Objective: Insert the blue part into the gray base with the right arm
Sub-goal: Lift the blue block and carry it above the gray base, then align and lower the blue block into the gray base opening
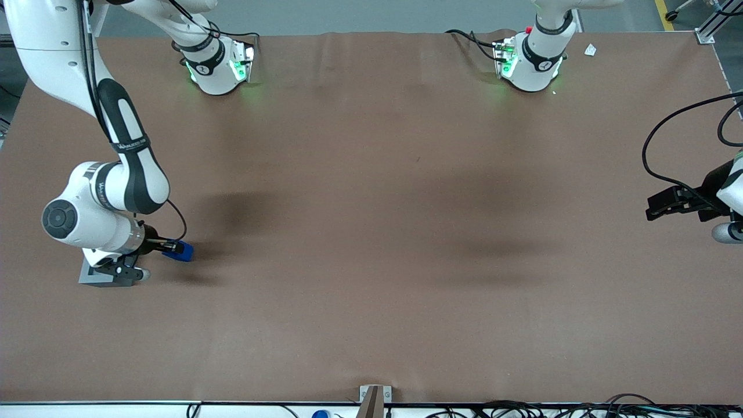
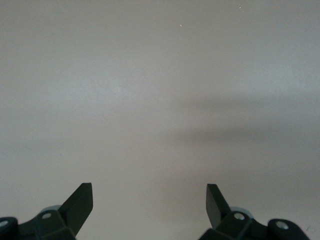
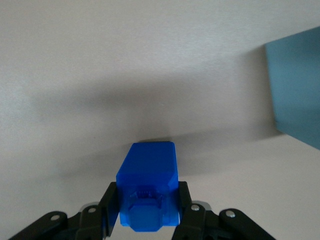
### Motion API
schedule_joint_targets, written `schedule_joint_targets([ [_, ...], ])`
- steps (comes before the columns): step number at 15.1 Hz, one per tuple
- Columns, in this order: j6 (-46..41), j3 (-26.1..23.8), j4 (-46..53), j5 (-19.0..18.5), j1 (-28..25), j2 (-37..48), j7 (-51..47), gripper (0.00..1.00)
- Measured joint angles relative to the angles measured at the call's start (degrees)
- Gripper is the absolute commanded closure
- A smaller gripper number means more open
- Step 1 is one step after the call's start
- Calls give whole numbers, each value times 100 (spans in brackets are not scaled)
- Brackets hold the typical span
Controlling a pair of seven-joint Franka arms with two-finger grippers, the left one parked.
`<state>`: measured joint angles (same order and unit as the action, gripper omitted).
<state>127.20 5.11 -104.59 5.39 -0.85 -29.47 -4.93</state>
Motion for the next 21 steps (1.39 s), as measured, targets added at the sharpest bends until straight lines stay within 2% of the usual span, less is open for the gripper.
schedule_joint_targets([
  [5,-1400,47,1119,-22,177,45,221,87],
  [7,-1569,50,1364,-52,263,46,374,88],
  [12,-1878,52,1786,-440,459,44,732,89],
  [21,-1936,62,2159,-456,1132,-116,2255,89],
])
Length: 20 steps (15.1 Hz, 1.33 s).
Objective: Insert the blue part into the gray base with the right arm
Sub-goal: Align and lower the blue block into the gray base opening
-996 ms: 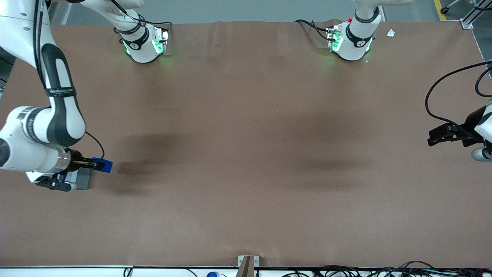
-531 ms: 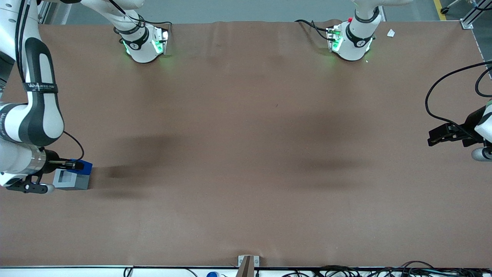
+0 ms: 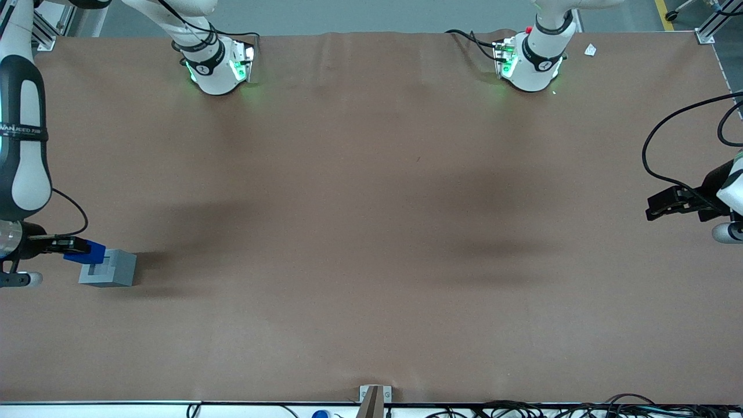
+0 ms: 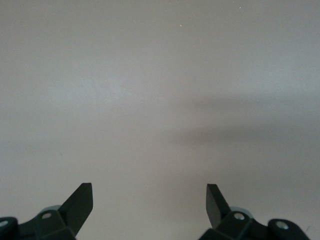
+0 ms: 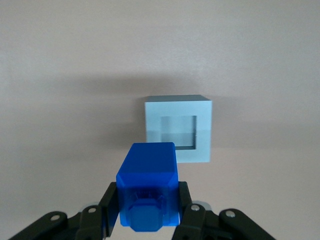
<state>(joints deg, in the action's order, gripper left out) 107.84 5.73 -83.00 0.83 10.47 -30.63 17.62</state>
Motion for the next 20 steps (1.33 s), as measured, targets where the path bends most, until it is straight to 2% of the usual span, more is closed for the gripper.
schedule_joint_targets([
  [6,39,-5,490,1,129,-517,277,93],
  [12,85,-11,588,21,177,-637,279,95],
  [20,93,-22,588,300,313,-665,286,95],
])
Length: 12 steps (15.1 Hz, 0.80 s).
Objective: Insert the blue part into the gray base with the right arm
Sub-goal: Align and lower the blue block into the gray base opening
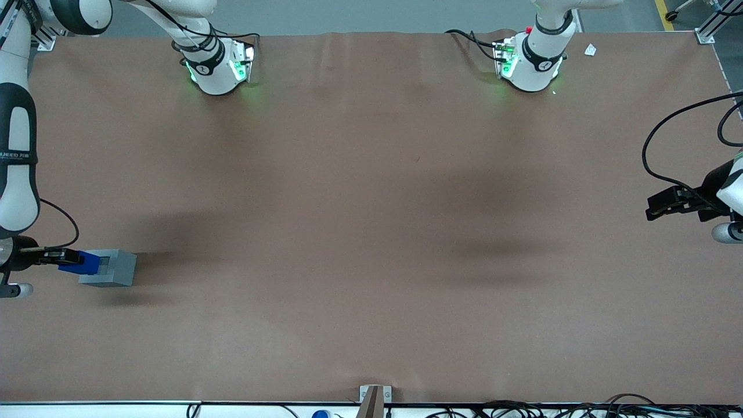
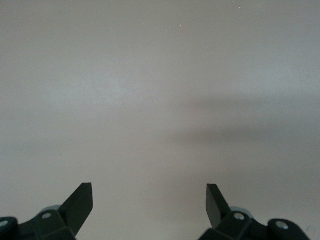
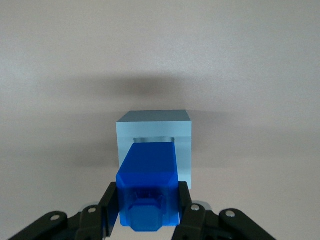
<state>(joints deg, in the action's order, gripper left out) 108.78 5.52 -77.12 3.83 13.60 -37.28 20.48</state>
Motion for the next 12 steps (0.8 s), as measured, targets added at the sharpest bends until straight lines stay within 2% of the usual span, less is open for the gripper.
schedule_joint_targets([
  [12,158,-33,-56,55,-6,-83,-233,96],
])
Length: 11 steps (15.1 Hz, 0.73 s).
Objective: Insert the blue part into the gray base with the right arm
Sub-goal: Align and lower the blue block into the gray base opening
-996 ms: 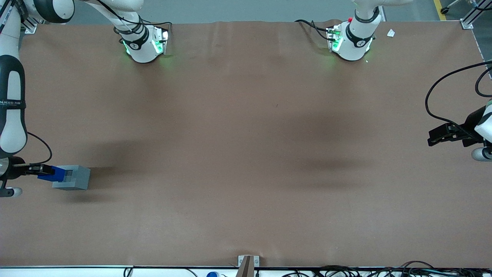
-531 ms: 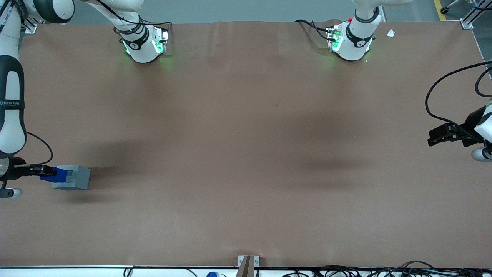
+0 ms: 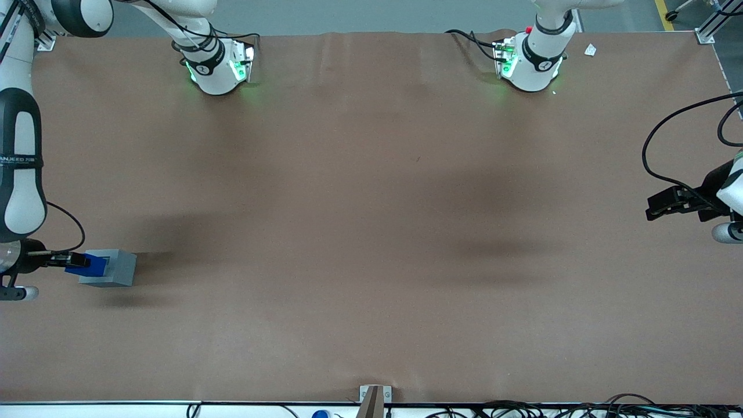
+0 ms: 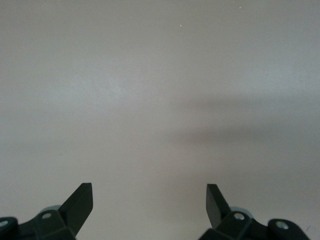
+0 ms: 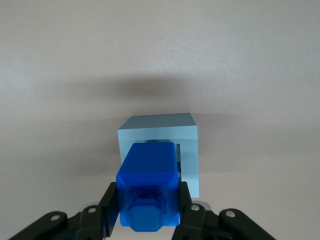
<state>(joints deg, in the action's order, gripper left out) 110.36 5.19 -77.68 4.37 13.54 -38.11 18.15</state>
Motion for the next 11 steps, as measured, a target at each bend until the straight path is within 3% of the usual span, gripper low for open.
schedule_joint_targets([
  [11,-118,1,-24,-162,0,-19,-24,96],
])
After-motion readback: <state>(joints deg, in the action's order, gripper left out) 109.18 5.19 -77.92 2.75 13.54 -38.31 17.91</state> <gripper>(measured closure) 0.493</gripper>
